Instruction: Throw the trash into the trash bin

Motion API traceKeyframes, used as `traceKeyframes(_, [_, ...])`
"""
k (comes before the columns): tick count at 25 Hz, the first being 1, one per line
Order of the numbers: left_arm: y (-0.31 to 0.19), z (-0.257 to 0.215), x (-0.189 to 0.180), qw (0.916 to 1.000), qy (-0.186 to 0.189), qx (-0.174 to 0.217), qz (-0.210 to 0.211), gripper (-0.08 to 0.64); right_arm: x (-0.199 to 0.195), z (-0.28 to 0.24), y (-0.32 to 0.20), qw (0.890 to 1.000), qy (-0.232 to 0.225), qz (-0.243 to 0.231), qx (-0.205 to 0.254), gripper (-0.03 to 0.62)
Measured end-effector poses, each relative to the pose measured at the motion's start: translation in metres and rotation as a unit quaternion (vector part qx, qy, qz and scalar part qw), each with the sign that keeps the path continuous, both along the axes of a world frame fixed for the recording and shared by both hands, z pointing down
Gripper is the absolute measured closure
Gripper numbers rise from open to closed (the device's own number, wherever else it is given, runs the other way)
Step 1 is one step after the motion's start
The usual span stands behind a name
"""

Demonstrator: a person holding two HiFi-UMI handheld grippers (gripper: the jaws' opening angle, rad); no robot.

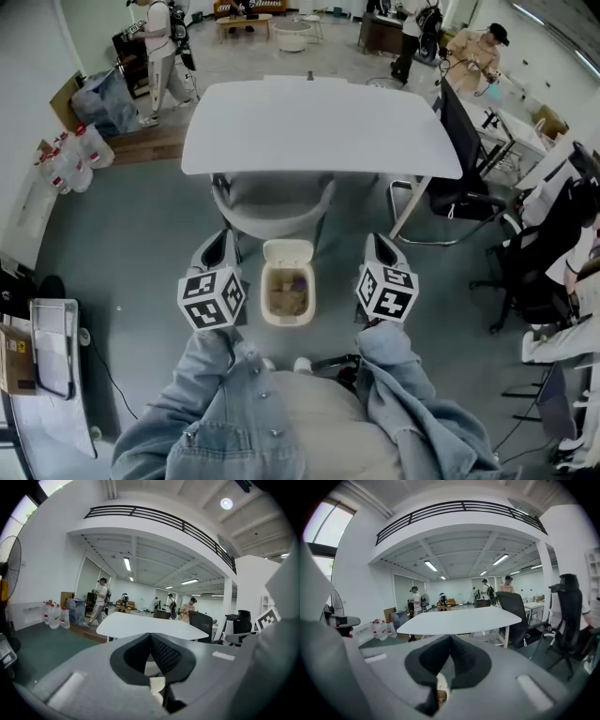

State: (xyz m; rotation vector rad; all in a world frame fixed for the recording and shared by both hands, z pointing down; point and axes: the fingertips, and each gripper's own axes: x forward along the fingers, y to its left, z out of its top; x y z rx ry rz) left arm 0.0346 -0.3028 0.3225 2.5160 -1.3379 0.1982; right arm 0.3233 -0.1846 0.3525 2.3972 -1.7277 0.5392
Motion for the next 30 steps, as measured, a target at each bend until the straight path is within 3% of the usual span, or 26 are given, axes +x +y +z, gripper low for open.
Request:
traceKeyframes(9, [0.005,0.004,-0.007,0.9999,0.008,-0.006,-0.003,0.551,-0.005,-0.002,0.013,0.999,0.027,-0.003,-0.021,0.589])
traceKeyframes(30, [0.007,0.010,-0.013,0.9998,0.013,-0.014,-0.005,0.551,-0.006,0.004,0.020,1.000,0.009,0.016,-0.024,0.589])
